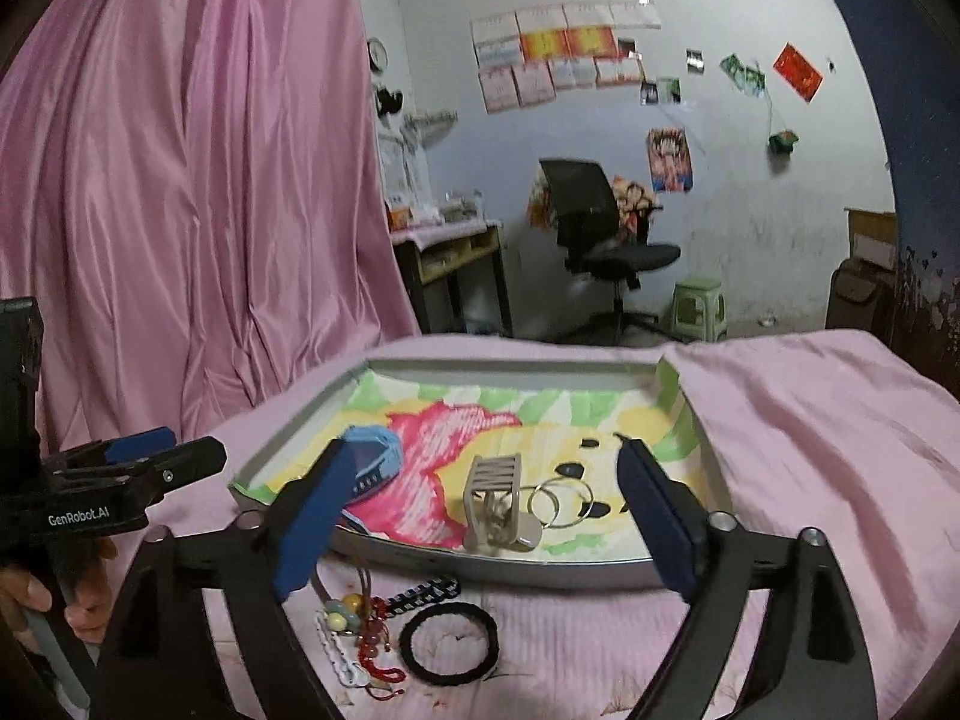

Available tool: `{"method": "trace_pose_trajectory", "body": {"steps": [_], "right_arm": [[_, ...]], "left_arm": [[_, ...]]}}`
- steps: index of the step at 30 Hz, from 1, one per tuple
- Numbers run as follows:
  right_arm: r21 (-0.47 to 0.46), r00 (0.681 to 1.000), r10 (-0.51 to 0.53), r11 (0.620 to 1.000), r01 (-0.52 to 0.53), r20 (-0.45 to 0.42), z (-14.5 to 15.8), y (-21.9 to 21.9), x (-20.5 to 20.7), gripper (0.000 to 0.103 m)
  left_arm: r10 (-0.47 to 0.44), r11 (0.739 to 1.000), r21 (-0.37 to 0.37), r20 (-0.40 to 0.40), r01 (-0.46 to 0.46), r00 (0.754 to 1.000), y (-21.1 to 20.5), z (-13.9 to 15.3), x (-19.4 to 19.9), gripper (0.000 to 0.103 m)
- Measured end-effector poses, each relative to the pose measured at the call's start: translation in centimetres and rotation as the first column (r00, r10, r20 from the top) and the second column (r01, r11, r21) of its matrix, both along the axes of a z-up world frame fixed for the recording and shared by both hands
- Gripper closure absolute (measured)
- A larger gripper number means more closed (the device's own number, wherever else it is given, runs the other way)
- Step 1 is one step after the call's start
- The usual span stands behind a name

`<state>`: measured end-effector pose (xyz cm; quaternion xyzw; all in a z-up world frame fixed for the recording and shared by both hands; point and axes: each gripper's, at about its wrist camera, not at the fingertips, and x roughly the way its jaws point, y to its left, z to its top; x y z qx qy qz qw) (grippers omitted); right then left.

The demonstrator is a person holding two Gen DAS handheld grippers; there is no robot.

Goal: Organize jewelry
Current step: 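Withdraw both grippers from the tray and open them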

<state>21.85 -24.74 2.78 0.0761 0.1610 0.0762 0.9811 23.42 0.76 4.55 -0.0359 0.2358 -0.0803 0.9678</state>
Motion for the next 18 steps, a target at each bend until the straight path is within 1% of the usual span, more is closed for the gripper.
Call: {"method": "trace_pose_trajectory", "body": {"steps": [3,5,9,10,12,15,18], "right_arm": [[-0.005,1.000,0.000,1.000,0.001,0.021,0.5,0.0,-1.0,0.016],[-0.012,0.999,-0.003,1.000,0.003,0.034,0.7,-0.1,-1.9,0.011],[-0.027,0.999,-0.001,1.000,0.002,0.051,0.9,-0.3,-3.3,0.008],[-0.031,0.999,0.000,1.000,0.002,0.052,1.0,-0.3,-3.7,0.005],[-0.041,0.998,-0.001,0.999,0.003,0.055,1.0,-0.3,-4.3,0.002],[-0.065,0.999,0.001,0.998,0.001,0.039,0.9,-0.2,-4.9,0.002],[-0.077,1.000,0.008,0.997,-0.006,0.018,0.7,-0.4,-5.4,0.002]], "left_arm": [[-0.003,1.000,-0.007,0.026,0.004,1.000,-0.1,0.2,-1.1,0.003],[-0.012,1.000,-0.014,0.038,0.013,0.999,-0.1,0.4,-1.7,0.001],[-0.023,0.999,-0.037,0.052,0.025,0.998,-0.1,0.4,-2.8,0.000],[-0.026,0.999,-0.039,0.052,0.028,0.998,0.0,0.4,-3.0,0.000],[-0.032,0.999,-0.032,0.044,0.033,0.999,-0.2,0.2,-3.5,0.000],[-0.043,0.999,-0.003,0.023,0.043,0.999,-0.5,-0.3,-3.9,0.000],[-0.056,0.998,0.015,-0.018,0.056,0.998,-0.8,-0.9,-3.9,0.000]]}}
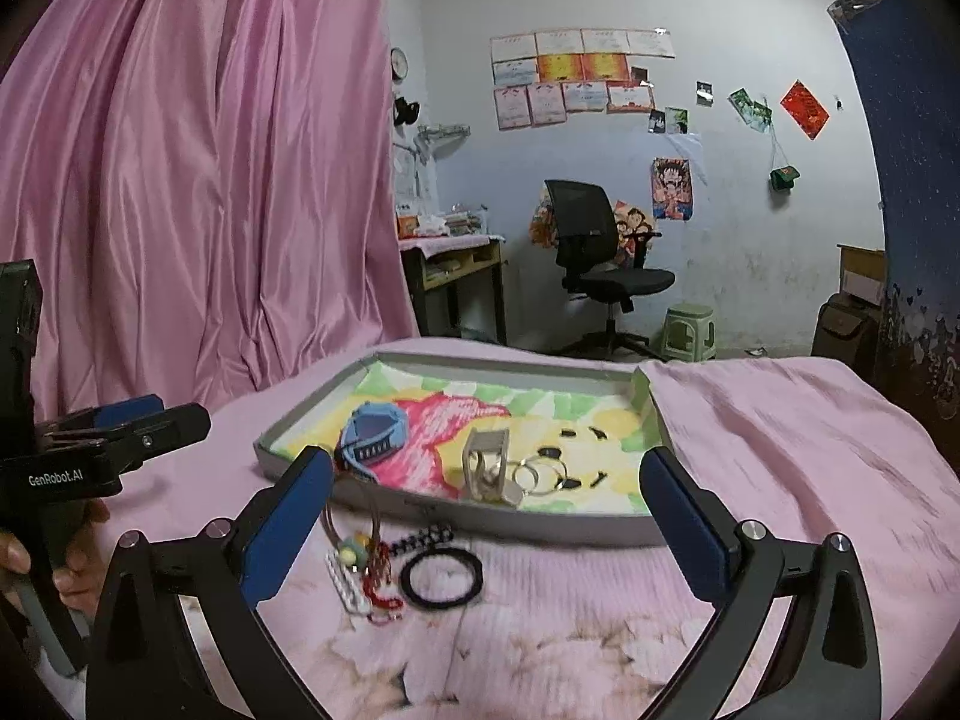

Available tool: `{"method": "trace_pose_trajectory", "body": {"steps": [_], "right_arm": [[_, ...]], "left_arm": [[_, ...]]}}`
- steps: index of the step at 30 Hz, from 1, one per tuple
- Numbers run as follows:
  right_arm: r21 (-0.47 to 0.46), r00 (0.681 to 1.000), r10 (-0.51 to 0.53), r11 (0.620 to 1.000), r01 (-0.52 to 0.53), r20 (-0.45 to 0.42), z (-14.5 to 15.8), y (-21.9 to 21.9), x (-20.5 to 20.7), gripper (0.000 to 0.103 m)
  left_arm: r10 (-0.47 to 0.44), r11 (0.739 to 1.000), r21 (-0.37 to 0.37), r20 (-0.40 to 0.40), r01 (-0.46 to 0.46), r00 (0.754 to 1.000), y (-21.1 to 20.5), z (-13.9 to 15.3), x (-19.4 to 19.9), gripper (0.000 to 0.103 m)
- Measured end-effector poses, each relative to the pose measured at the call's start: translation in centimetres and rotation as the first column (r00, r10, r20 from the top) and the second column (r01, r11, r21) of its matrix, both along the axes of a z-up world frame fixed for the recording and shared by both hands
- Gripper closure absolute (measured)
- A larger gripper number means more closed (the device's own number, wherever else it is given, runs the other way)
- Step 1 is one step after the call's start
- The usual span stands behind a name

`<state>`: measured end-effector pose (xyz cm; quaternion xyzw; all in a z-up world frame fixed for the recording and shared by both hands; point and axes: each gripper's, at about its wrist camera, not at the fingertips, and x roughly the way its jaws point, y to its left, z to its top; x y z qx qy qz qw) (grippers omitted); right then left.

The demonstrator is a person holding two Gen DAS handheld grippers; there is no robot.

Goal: Organize jewelry
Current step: 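Withdraw both grippers from the tray and open them, then grasp the beaded keychain with the left gripper while the right gripper grasps the black hair tie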

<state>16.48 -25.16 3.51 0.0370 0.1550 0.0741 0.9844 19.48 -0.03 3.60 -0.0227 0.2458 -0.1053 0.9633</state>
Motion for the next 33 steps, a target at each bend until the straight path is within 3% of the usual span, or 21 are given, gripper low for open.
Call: {"method": "trace_pose_trajectory", "body": {"steps": [12,18,25,33], "right_arm": [[0.001,0.988,0.024,1.000,-0.024,-0.150,-1.7,-1.3,0.7,0.002],[0.023,0.966,0.041,0.999,-0.037,-0.256,-3.3,-1.4,2.6,0.003],[0.013,0.931,0.060,0.998,-0.060,-0.359,-5.4,-0.6,4.3,0.036],[0.044,0.893,0.112,0.994,-0.103,-0.436,-7.0,-0.1,6.0,0.062]], "left_arm": [[-0.020,0.999,0.021,-0.181,0.024,0.983,-0.5,-2.6,2.0,0.000],[-0.026,1.000,0.002,-0.286,0.027,0.958,-0.5,-4.3,4.2,0.000],[-0.085,0.994,-0.088,-0.343,0.058,0.935,-0.3,-5.6,6.0,0.006],[-0.143,0.983,-0.161,-0.371,0.088,0.918,-0.6,-6.5,8.9,0.033]]}}
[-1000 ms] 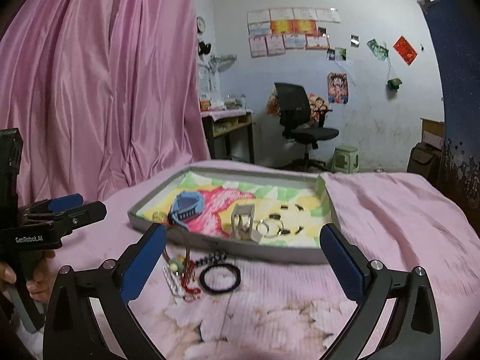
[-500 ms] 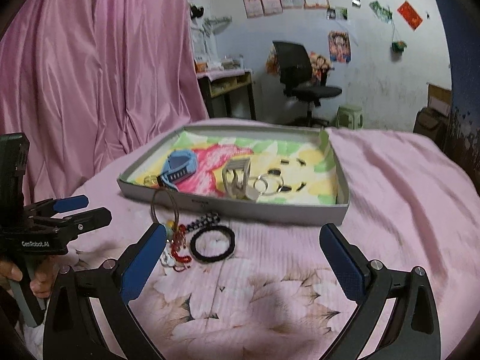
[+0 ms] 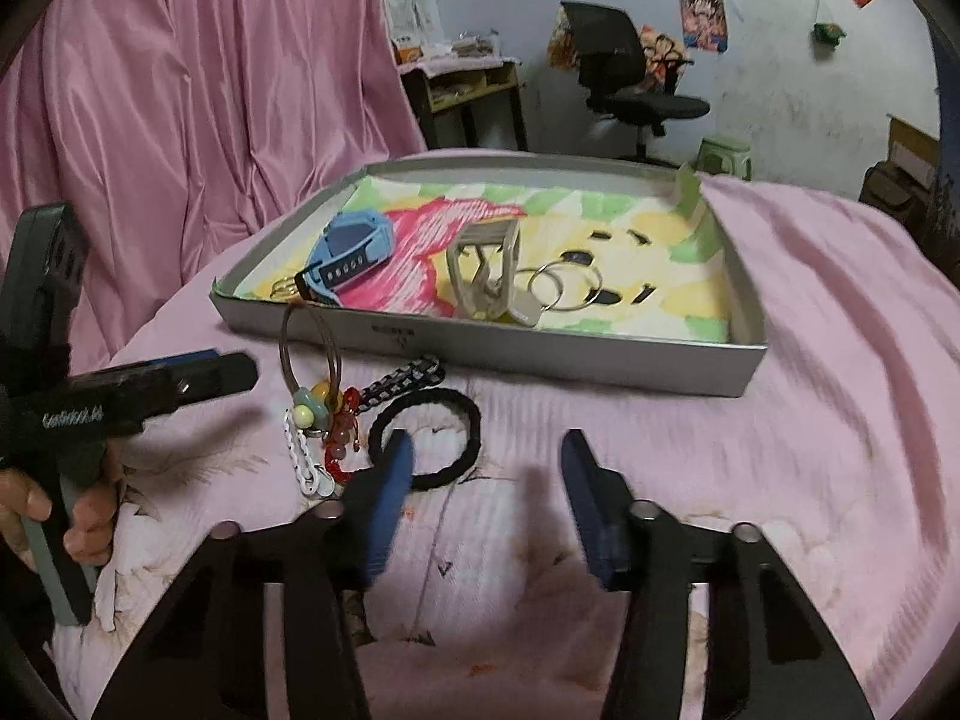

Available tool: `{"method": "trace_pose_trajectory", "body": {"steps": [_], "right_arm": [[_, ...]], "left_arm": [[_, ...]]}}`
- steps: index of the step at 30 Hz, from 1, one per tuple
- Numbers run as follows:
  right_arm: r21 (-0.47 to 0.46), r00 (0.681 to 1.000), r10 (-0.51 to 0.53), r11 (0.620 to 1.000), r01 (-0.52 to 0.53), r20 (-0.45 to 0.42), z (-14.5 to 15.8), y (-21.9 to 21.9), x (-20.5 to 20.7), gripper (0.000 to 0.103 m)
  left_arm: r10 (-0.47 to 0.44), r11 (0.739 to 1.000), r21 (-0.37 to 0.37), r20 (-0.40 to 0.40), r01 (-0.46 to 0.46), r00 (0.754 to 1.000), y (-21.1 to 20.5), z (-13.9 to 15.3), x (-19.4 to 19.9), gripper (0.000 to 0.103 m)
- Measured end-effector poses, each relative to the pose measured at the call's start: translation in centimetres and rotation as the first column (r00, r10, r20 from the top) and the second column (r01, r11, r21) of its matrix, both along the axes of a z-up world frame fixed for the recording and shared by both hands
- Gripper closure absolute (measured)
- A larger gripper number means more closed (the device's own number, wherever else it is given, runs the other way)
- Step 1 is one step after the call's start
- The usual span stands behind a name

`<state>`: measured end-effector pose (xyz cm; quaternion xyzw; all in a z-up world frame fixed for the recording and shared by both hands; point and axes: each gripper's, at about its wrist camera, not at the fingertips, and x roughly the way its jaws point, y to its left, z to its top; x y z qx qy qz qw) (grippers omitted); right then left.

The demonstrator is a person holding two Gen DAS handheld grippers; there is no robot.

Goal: Organize jewelry
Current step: 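Grasp the beaded keychain with the left gripper while the right gripper grasps the black hair tie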

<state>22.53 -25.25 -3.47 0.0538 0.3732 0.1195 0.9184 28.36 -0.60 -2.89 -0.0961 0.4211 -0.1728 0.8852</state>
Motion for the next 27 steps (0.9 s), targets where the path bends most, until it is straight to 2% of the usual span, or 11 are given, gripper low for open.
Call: {"method": "trace_pose_trajectory", "body": {"steps": [2,3,5,8,12,14,20,22,27], "right_arm": [[0.005,1.000,0.015,1.000,-0.015,-0.016,-0.4,0.3,0.5,0.067],[0.005,0.999,0.025,1.000,-0.025,-0.027,-0.6,0.6,0.7,0.068],[0.001,0.999,0.031,1.000,-0.031,-0.039,-1.0,0.9,1.1,0.068],[0.005,0.997,0.033,0.999,-0.032,-0.064,-1.5,1.2,2.1,0.070],[0.025,0.995,0.015,1.000,-0.012,-0.099,-2.3,1.2,3.1,0.076],[0.044,0.994,0.007,0.999,-0.002,-0.108,-2.5,1.0,3.3,0.084],[0.073,0.993,0.006,0.997,0.003,-0.117,-3.0,1.0,3.4,0.096],[0.074,0.993,0.010,0.997,-0.001,-0.113,-3.0,1.0,3.4,0.098],[0.088,0.997,0.010,0.996,-0.003,-0.079,-2.5,0.6,2.8,0.098]], "left_arm": [[0.000,1.000,-0.016,-0.006,0.000,1.000,0.1,-0.2,0.7,0.041],[0.003,1.000,-0.024,-0.011,-0.004,1.000,0.2,-0.4,1.0,0.049],[0.006,0.999,-0.043,-0.023,-0.007,1.000,0.4,-0.7,1.6,0.058],[0.001,0.998,-0.066,-0.036,-0.003,0.999,0.3,-1.1,2.1,0.061],[-0.022,0.997,-0.077,-0.057,0.018,0.998,-0.1,-1.7,2.6,0.085],[-0.036,0.996,-0.082,-0.058,0.031,0.998,-0.3,-1.8,2.6,0.093],[-0.047,0.995,-0.092,-0.038,0.043,0.998,-0.4,-1.3,2.1,0.098],[-0.053,0.995,-0.084,-0.026,0.050,0.998,-0.6,-0.7,1.8,0.099],[-0.047,0.999,0.004,-0.045,0.047,0.998,-1.6,1.0,1.0,0.100]]}}
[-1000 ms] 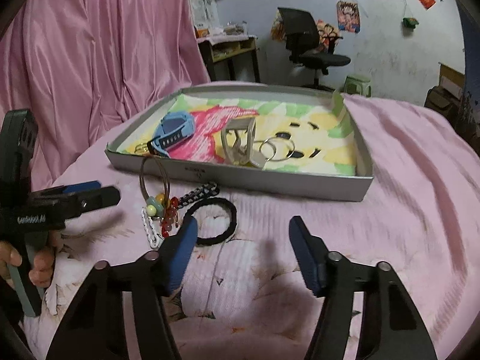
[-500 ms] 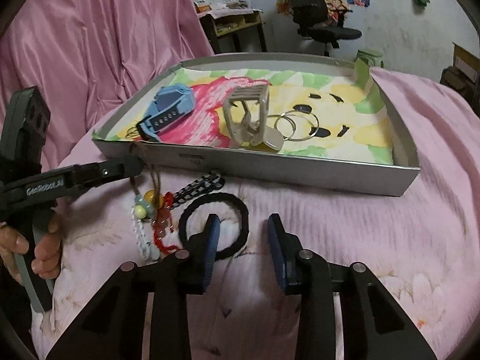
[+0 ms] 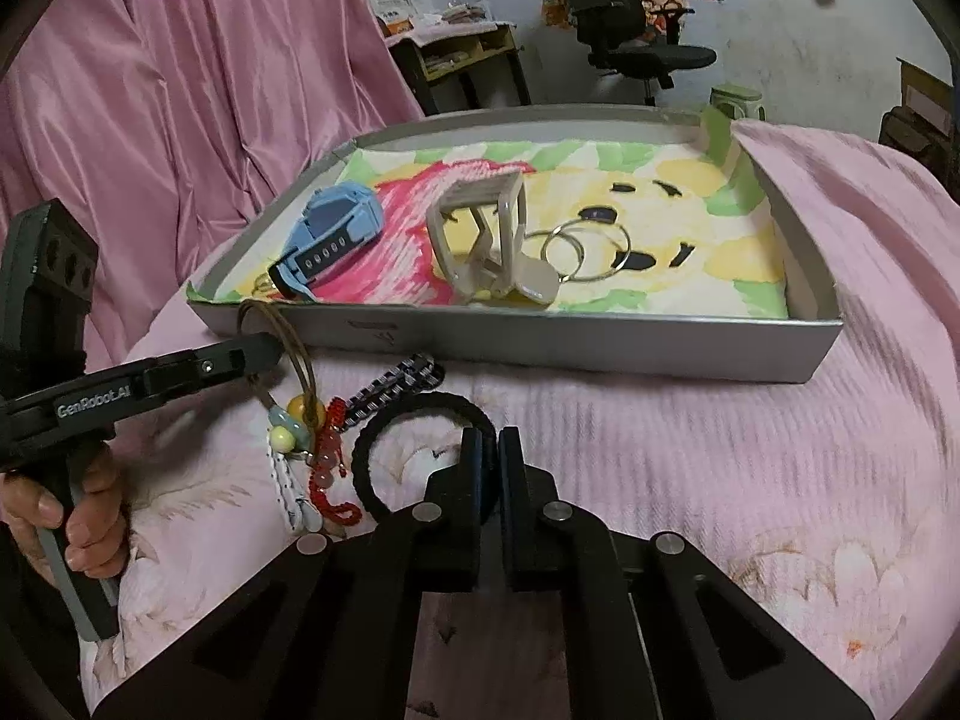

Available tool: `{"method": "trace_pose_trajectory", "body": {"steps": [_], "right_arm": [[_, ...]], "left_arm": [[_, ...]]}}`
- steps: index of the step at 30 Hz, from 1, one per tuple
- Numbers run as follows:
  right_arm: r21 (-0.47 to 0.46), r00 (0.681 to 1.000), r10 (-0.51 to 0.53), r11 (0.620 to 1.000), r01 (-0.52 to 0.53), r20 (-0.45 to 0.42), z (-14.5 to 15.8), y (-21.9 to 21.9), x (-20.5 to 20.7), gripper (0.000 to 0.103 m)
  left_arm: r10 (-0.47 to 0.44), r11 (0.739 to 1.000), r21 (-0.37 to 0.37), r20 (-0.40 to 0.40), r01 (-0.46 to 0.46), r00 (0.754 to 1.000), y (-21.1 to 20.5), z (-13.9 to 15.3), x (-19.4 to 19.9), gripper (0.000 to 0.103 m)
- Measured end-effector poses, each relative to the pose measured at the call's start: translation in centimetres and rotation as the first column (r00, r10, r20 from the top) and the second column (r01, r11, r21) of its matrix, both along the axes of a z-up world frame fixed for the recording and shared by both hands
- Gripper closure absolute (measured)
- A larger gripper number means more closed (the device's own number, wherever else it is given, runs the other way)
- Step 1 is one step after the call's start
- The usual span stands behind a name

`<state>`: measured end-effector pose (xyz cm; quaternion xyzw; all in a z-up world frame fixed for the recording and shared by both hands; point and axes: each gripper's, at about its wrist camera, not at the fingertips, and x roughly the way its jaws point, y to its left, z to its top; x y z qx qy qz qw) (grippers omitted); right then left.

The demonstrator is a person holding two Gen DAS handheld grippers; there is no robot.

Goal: Organize jewelry
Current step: 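Grasp the beaded keychain with the left gripper while the right gripper grasps the black hair tie, then lower the keychain into the tray with the left gripper while the right gripper places the hair tie there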

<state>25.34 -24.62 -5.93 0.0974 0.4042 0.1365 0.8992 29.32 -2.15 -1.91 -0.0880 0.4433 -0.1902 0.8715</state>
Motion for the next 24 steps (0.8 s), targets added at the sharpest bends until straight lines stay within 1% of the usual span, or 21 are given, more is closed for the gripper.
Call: {"method": "trace_pose_trajectory", "body": {"steps": [3,7,12,15,17,19,21,24], "right_arm": [[0.005,0.999,0.001,1.000,-0.001,0.035,0.7,-0.1,-0.5,0.098],[0.014,0.995,-0.003,1.000,0.002,0.097,2.0,-0.3,-1.2,0.098],[0.029,0.984,-0.023,0.999,0.018,0.177,3.4,-0.7,-1.7,0.098],[0.028,0.973,-0.053,0.998,0.048,0.224,4.1,-1.0,-1.6,0.098],[0.038,0.966,-0.074,0.997,0.067,0.246,4.5,-1.3,-1.4,0.098],[0.044,0.960,-0.091,0.996,0.082,0.264,4.9,-1.5,-0.9,0.098],[0.040,0.958,-0.090,0.996,0.083,0.273,5.1,-1.2,-0.4,0.098],[0.020,0.954,-0.077,0.997,0.074,0.290,5.4,-0.3,0.2,0.098]], "left_arm": [[0.014,1.000,0.002,-0.035,-0.014,0.999,0.0,0.6,-0.3,0.100],[0.043,0.999,-0.020,-0.030,-0.043,0.999,0.7,2.0,-0.7,0.100],[0.086,0.995,-0.062,0.023,-0.084,0.996,1.7,4.0,-1.0,0.100],[0.114,0.990,-0.095,0.062,-0.108,0.992,2.3,5.0,-0.9,0.100],[0.123,0.987,-0.113,0.092,-0.113,0.988,2.5,5.4,-0.7,0.100],[0.119,0.985,-0.135,0.099,-0.105,0.988,2.6,5.5,-0.4,0.100],[0.107,0.988,-0.124,0.092,-0.095,0.990,2.4,5.2,-0.1,0.100],[0.091,0.991,-0.104,0.040,-0.086,0.995,2.1,4.3,0.4,0.100]]}}
